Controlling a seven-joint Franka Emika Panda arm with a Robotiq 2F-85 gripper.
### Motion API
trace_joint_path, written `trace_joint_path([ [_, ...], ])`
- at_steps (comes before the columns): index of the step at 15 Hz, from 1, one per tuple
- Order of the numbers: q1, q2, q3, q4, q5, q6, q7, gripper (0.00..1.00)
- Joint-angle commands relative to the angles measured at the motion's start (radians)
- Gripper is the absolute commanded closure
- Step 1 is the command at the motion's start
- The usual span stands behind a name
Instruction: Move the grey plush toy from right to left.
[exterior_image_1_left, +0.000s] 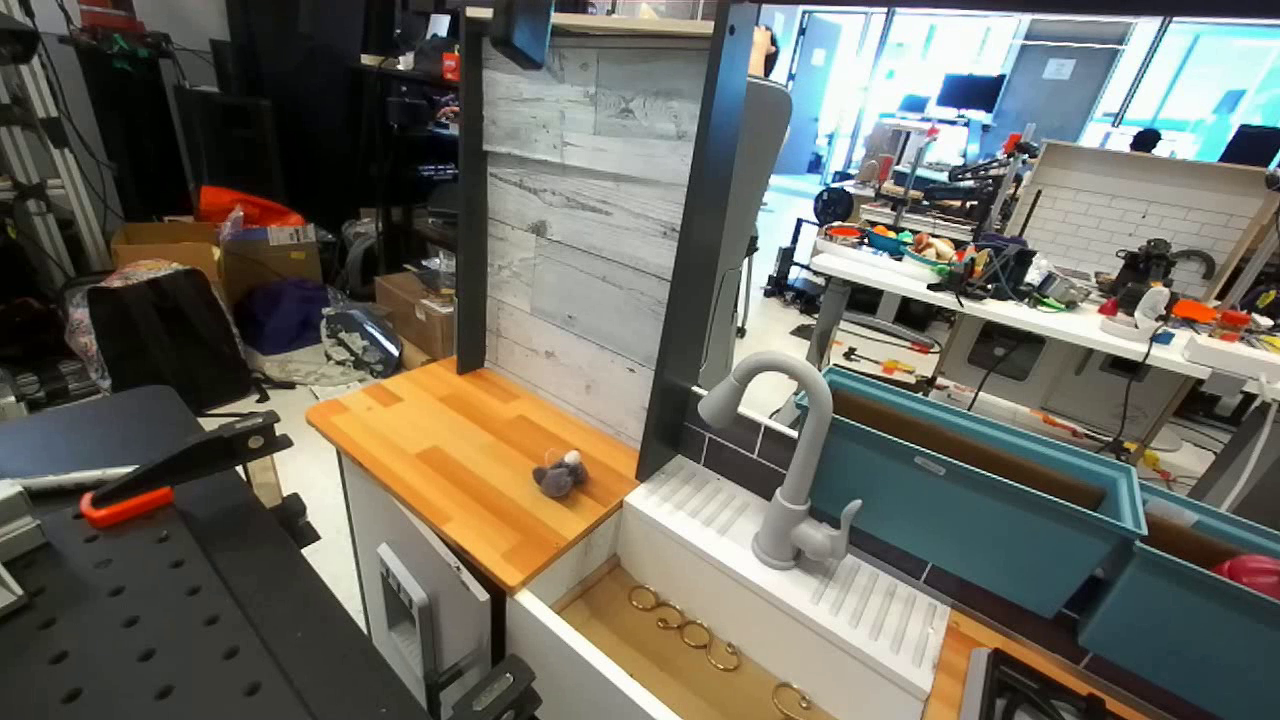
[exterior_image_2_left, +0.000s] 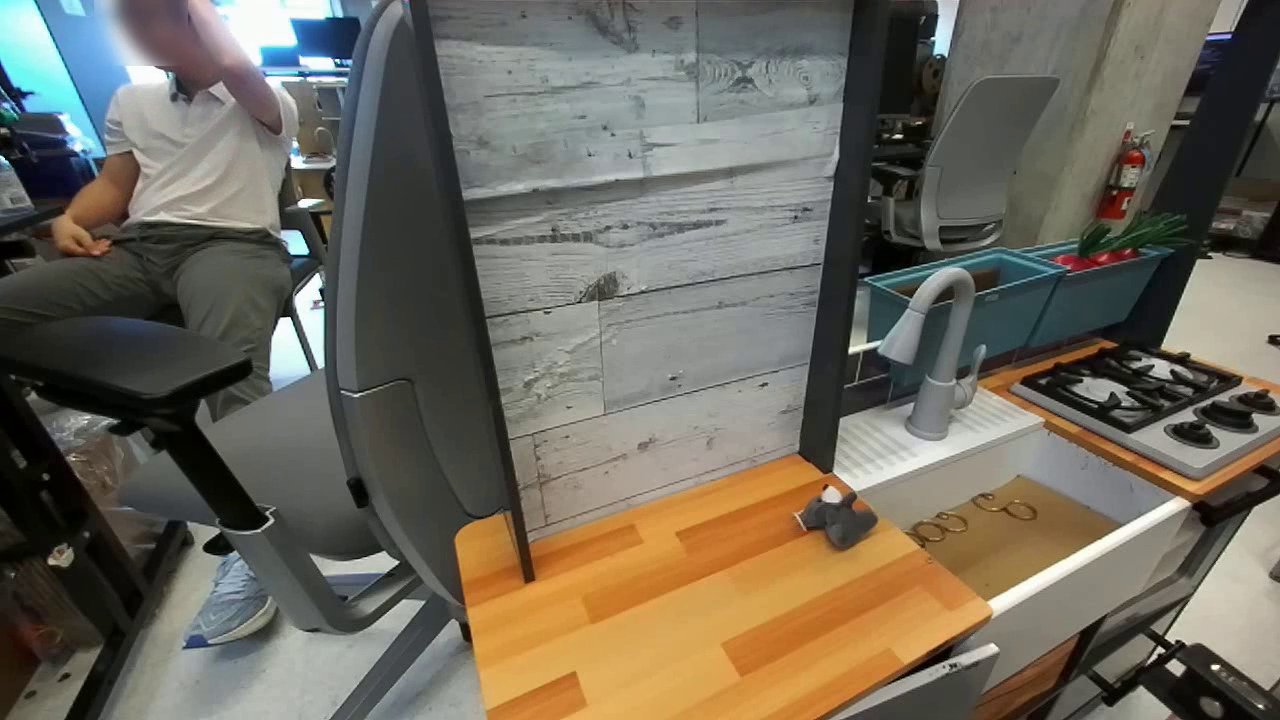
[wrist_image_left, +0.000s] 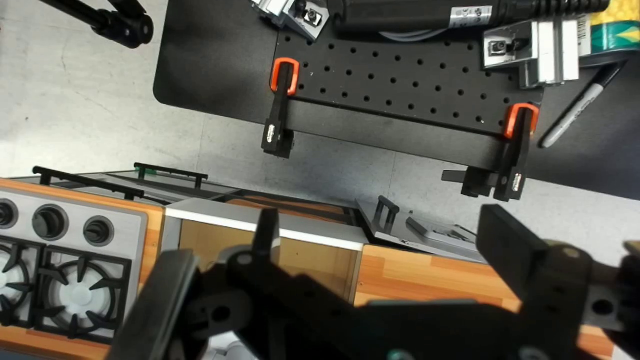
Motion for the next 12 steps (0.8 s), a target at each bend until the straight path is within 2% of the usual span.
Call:
trace_joint_path([
  [1,0.005,0.0,-0.004,0.001,-0.001,-0.001,0.001,0.0],
  [5,0.005,0.026,-0.003,0.022,0.0,-0.006,0.008,0.0],
  [8,0.016,0.149,0.015,0.107,0.009,0.028,0.056,0.0],
  [12,0.051,0.364,0.065,0.235,-0.045,0.12,0.142,0.0],
])
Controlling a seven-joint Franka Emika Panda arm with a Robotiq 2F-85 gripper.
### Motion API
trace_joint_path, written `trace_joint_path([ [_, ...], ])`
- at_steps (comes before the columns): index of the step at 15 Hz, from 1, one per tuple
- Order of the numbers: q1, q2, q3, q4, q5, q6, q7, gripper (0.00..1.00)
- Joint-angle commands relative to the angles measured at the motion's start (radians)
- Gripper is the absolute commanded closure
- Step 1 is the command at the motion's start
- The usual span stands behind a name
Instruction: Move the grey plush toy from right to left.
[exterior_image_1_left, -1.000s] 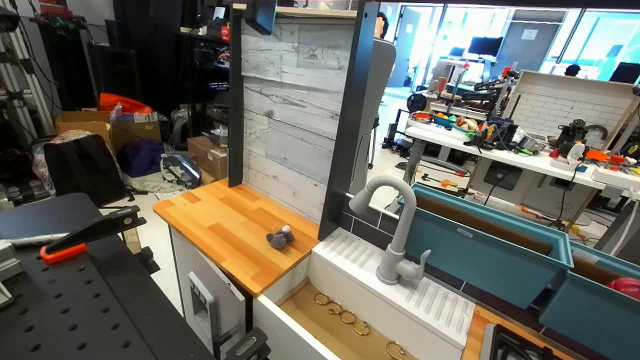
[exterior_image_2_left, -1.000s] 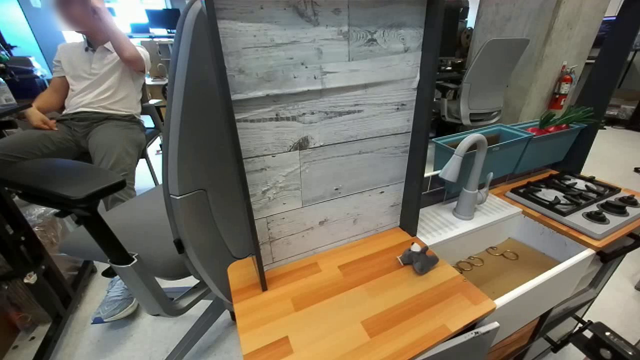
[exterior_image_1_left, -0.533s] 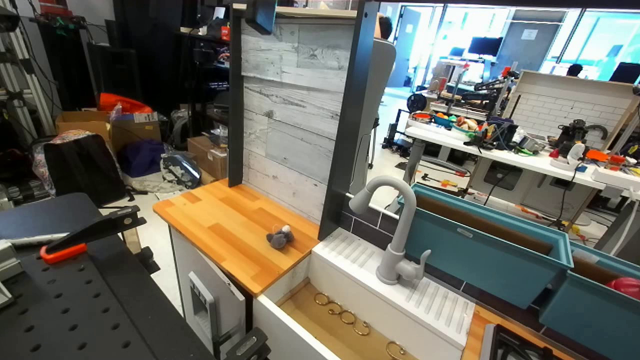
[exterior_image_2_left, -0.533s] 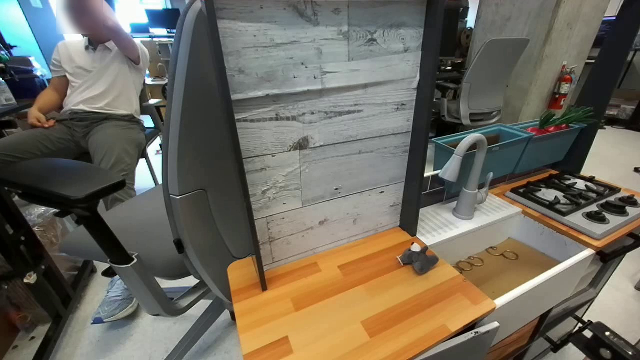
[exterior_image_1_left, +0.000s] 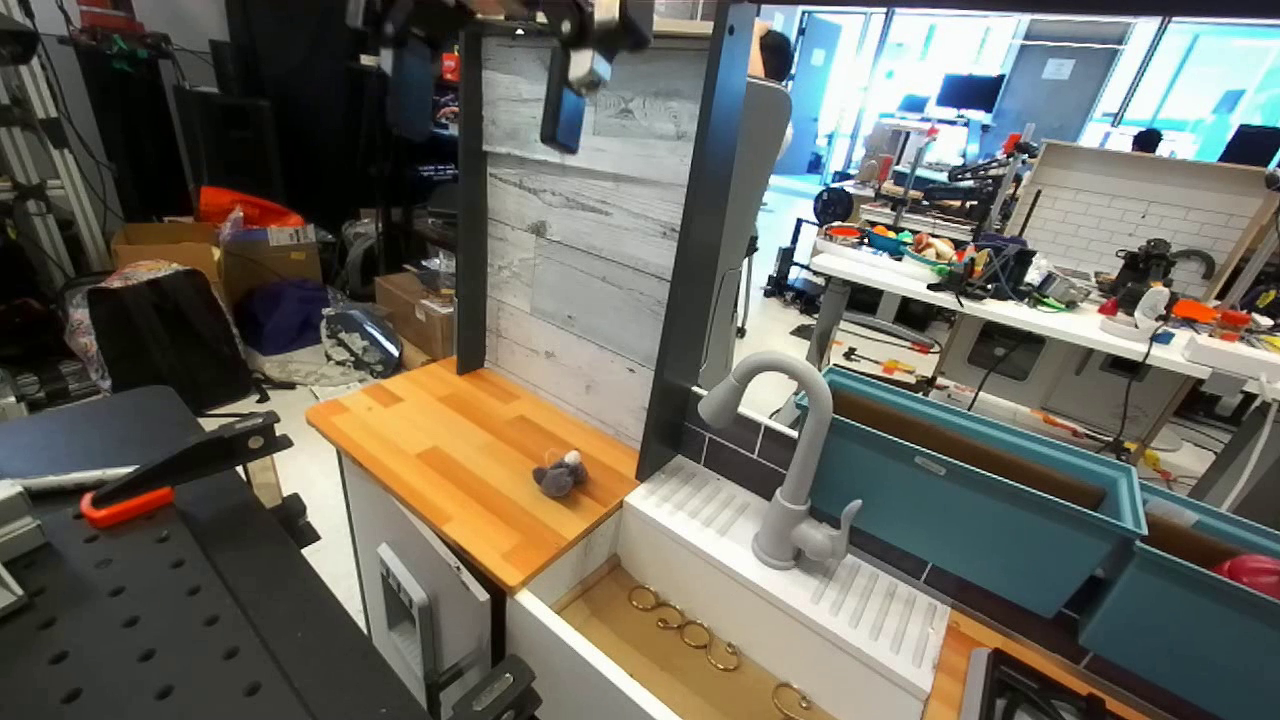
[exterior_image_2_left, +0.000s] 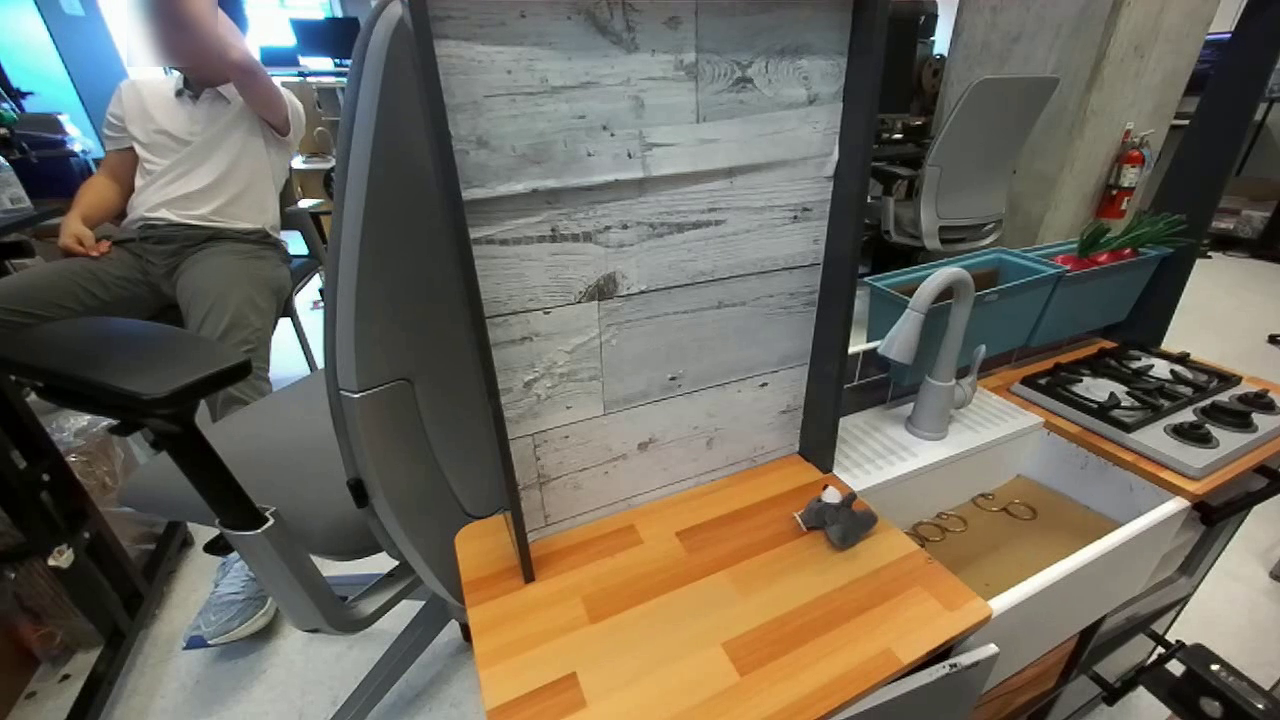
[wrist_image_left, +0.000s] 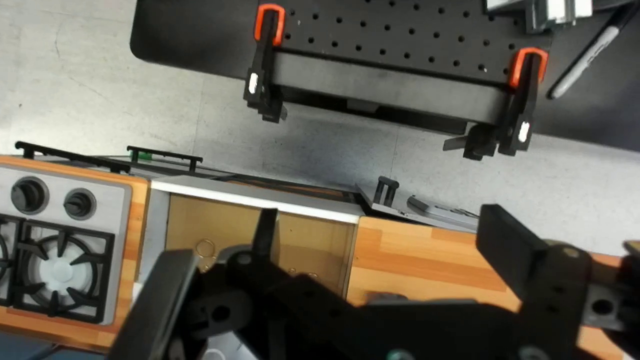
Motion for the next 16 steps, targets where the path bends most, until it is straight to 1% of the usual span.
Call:
trace_joint_path([
  [1,0.043,0.236,0.033,0.163,-0.051,0.054,0.082,0.0],
  [3,0.075,0.352,0.038,0.228,-0.087,0.119,0.139,0.0],
  [5,0.113,0.457,0.023,0.297,-0.157,0.159,0.184,0.0],
  [8,0.15,0.583,-0.006,0.368,-0.222,0.288,0.227,0.0],
  [9,0.153,0.621,-0.013,0.389,-0.228,0.351,0.228,0.0],
  [11,0.166,0.695,-0.035,0.435,-0.233,0.424,0.233,0.0],
  [13,0.172,0.764,-0.054,0.482,-0.223,0.484,0.221,0.0],
  [16,0.166,0.859,-0.061,0.543,-0.189,0.559,0.21,0.0],
])
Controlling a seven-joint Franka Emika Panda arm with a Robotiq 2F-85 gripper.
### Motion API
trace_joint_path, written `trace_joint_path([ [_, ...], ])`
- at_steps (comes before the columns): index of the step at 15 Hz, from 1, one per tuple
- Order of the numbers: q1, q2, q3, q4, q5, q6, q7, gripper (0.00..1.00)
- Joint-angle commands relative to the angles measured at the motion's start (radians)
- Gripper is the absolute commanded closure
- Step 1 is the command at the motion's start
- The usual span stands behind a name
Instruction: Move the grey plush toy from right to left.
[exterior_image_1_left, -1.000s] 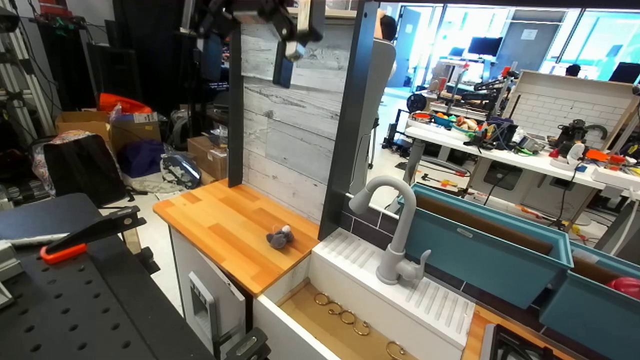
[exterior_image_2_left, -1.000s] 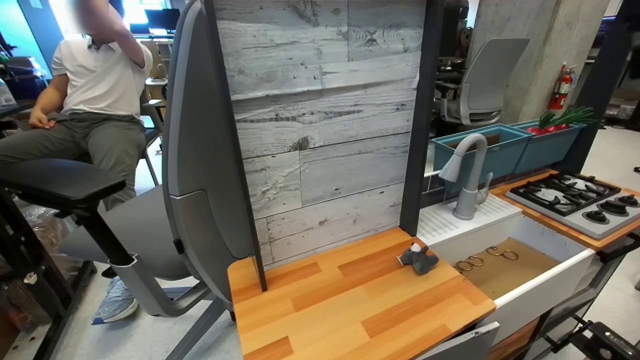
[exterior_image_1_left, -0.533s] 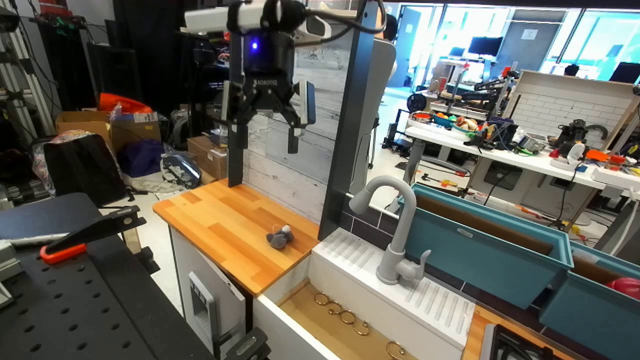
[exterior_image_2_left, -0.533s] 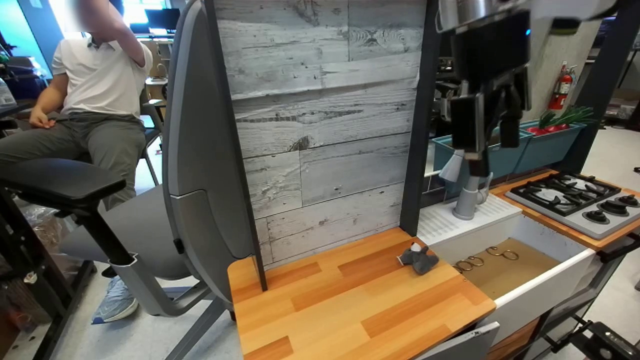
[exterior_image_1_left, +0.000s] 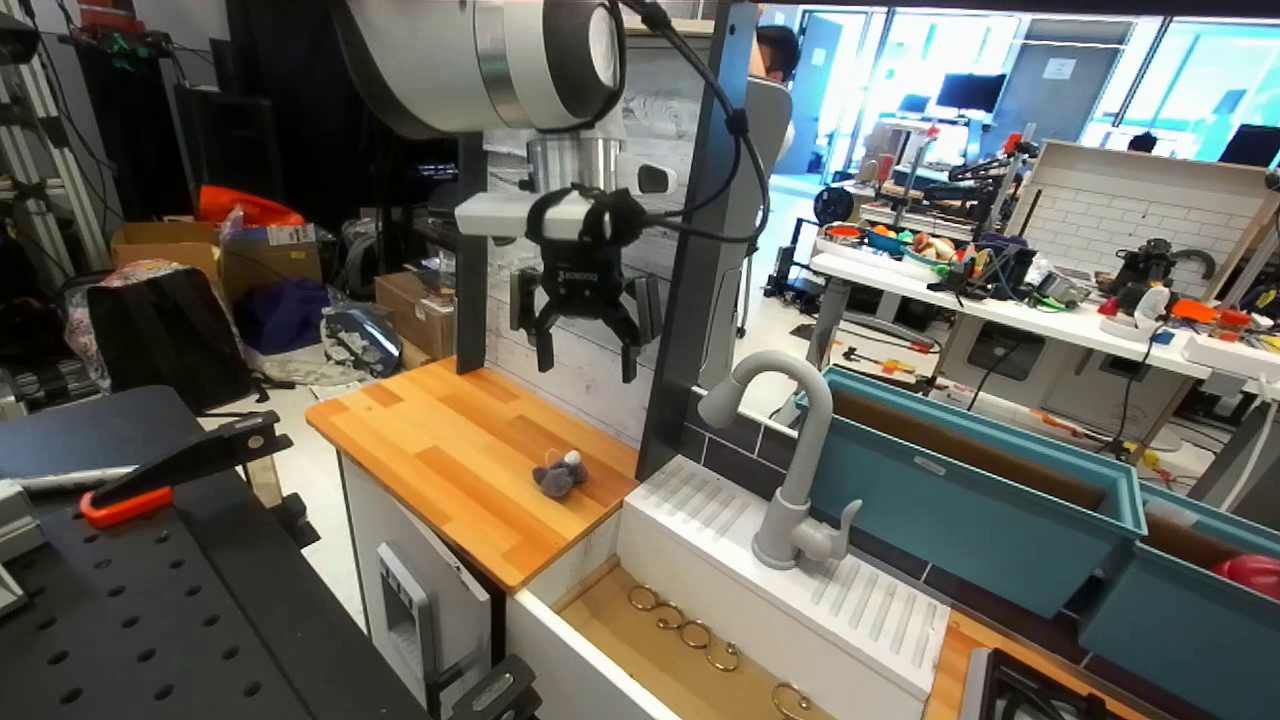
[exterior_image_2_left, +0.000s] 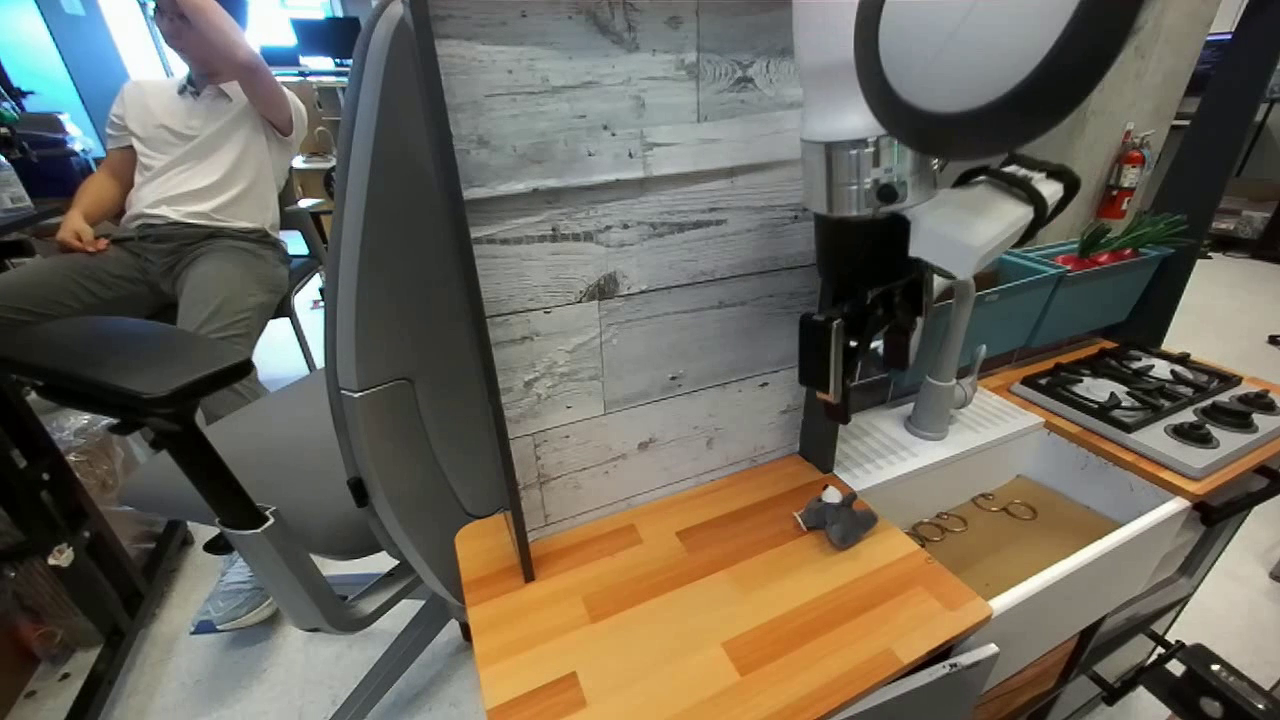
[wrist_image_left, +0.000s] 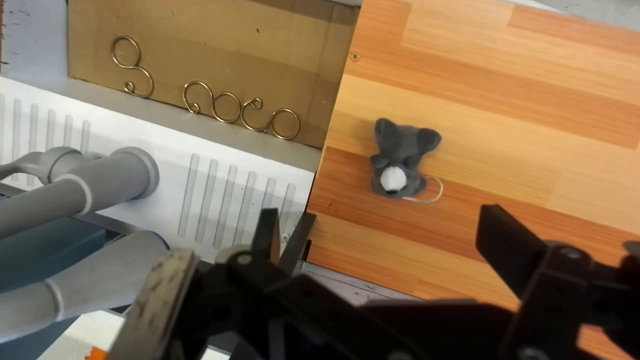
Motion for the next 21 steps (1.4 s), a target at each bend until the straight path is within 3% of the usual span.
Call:
trace_joint_path([
  [1,0.017,0.123,-0.026,0.102,0.021,0.084,-0.005,0.0],
  [7,0.04,0.275,-0.039,0.196,0.04,0.186,-0.015,0.0],
  [18,0.029,0.369,0.001,0.284,0.174,0.107,-0.023,0.0],
  [19,0.028,0.372,0.004,0.285,0.185,0.094,-0.022,0.25],
  [20,0.03,0.374,0.003,0.286,0.191,0.083,-0.018,0.26],
  [21,0.032,0.372,0.001,0.282,0.195,0.074,-0.015,0.35],
])
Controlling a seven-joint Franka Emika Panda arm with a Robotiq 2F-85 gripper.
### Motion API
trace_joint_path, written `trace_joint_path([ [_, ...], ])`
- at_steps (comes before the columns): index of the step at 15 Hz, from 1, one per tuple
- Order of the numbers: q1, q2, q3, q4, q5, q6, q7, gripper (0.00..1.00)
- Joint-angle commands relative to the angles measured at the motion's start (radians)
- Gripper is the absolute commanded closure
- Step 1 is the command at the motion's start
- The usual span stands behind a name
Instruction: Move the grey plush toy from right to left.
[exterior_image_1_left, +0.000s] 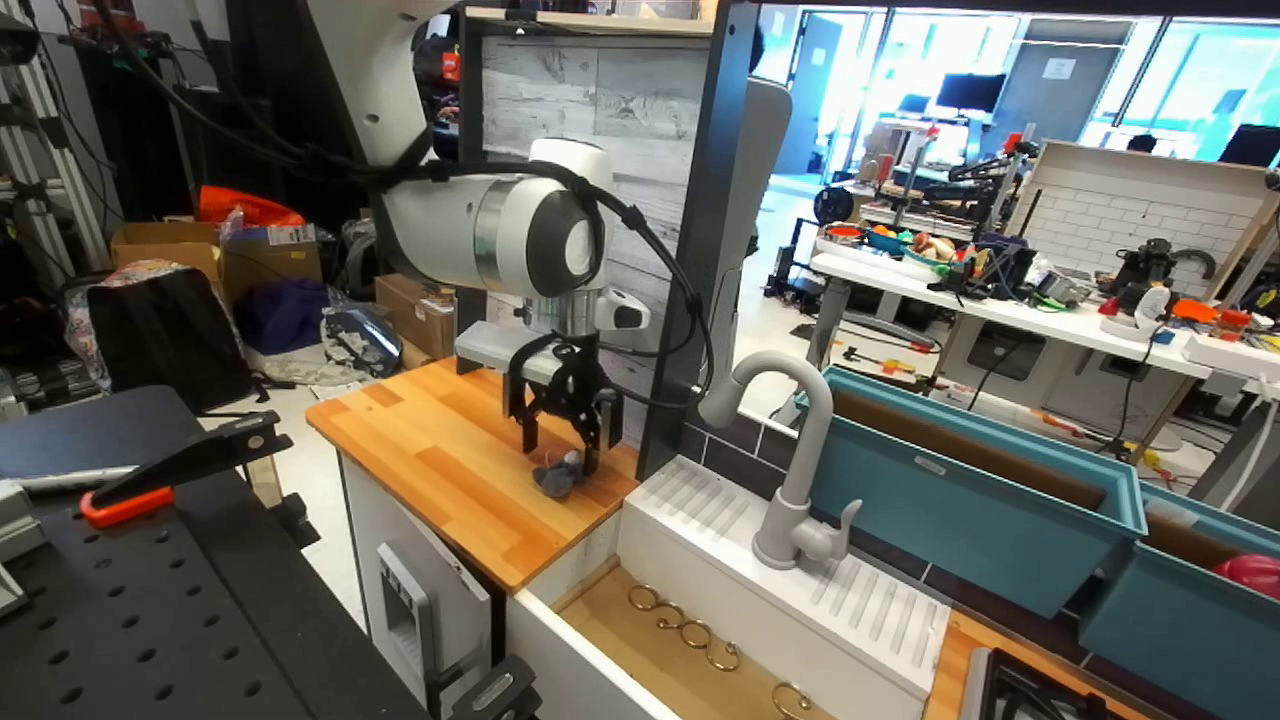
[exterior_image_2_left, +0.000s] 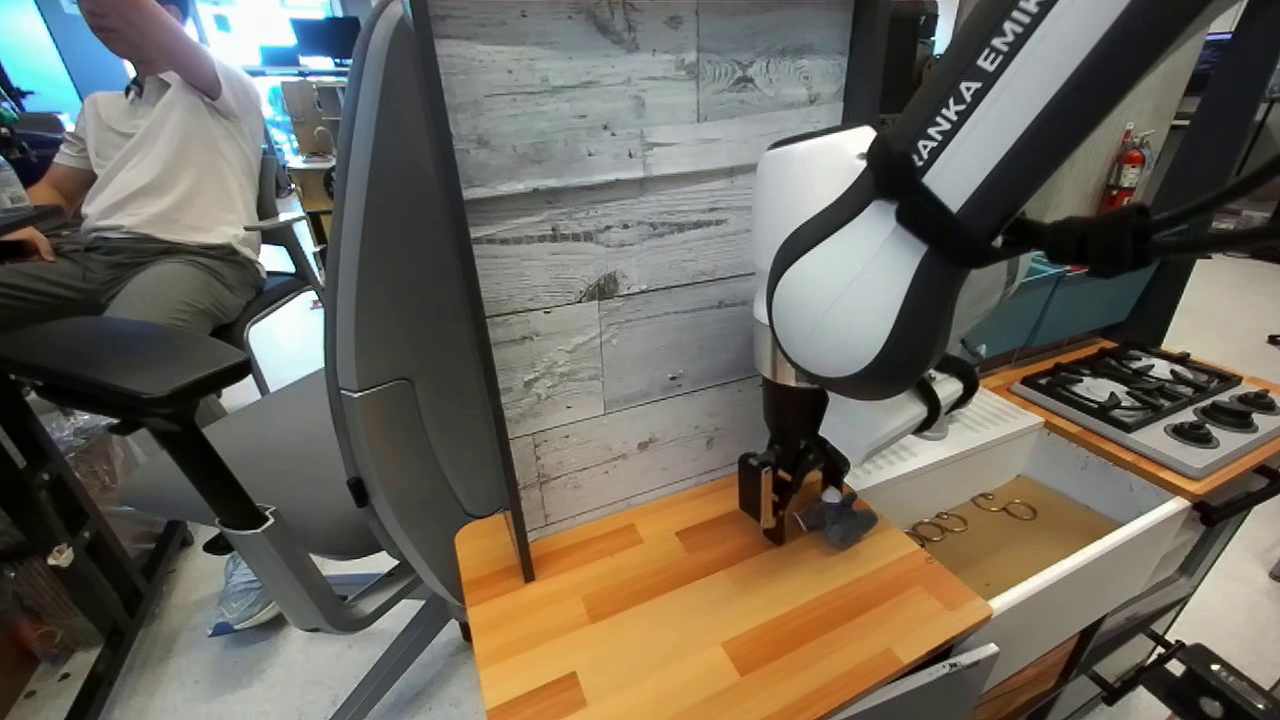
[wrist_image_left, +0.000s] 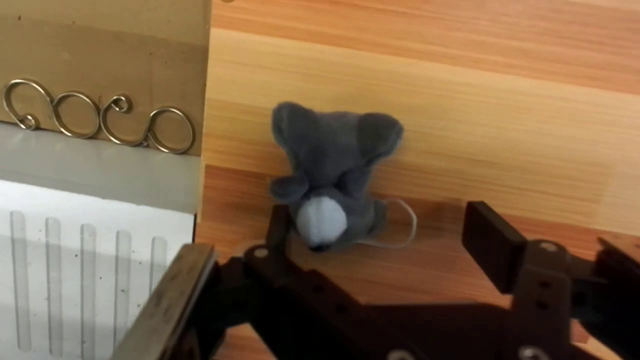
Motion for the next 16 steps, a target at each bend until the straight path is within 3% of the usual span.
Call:
trace_joint_path([
  [1,0.008,0.014,-0.003,0.024,0.037,-0.043,-0.006,0.42],
  [9,0.022,-0.034,0.011,-0.017,0.038,-0.039,-0.004,0.99],
  [16,0.068,-0.054,0.09,-0.025,0.041,-0.033,-0.028,0.97],
])
